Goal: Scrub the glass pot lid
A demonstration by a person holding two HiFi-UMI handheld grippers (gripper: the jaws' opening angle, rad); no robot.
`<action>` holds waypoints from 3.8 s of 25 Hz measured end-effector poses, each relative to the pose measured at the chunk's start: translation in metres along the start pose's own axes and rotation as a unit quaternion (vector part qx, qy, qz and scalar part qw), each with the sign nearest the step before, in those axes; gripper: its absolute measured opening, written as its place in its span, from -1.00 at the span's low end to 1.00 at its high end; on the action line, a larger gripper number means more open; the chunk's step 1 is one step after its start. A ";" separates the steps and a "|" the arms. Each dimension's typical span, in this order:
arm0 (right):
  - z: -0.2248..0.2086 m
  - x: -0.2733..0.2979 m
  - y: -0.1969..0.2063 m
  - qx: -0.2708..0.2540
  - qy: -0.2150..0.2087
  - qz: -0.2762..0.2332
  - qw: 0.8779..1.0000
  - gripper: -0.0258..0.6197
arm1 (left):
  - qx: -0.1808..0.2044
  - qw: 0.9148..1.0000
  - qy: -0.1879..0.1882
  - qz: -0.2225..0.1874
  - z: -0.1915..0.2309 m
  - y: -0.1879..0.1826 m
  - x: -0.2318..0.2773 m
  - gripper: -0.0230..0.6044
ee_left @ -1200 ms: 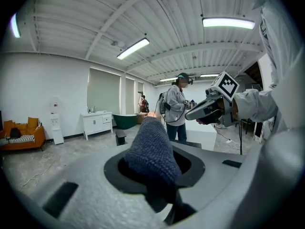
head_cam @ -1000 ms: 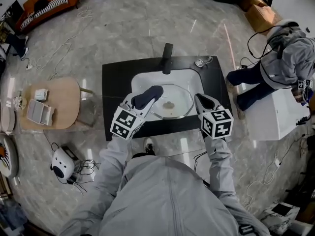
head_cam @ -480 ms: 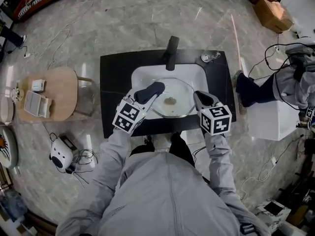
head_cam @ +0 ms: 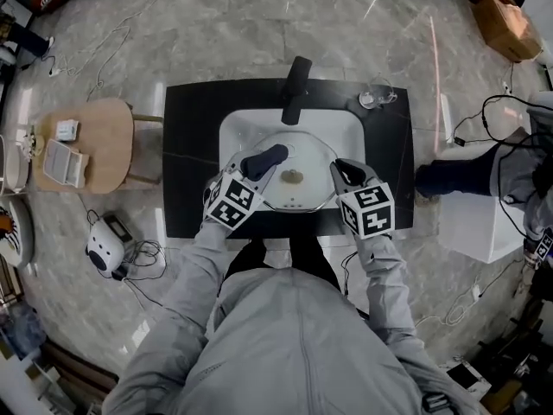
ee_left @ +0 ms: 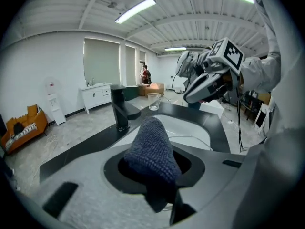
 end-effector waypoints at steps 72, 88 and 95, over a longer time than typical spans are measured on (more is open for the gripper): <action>-0.075 0.055 0.076 0.118 -0.024 0.035 0.992 -0.83 | -0.013 0.973 0.160 0.164 -0.091 0.032 0.237 -0.57; -0.043 0.027 0.084 0.133 0.014 0.012 0.991 -0.83 | -0.006 0.932 0.330 0.148 -0.161 0.021 0.171 -0.57; -0.025 0.014 0.084 0.133 0.026 0.002 0.991 -0.83 | -0.029 0.912 0.373 0.168 -0.165 0.028 0.141 -0.57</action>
Point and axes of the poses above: the fingertips, and each gripper's own axes: x forward along the fingers, z to its left, y out of its underside, the point moved 1 cm from there along -x, backward along the fingers, and after that the axes turned 4 degrees about z, right-handed, at the moved point
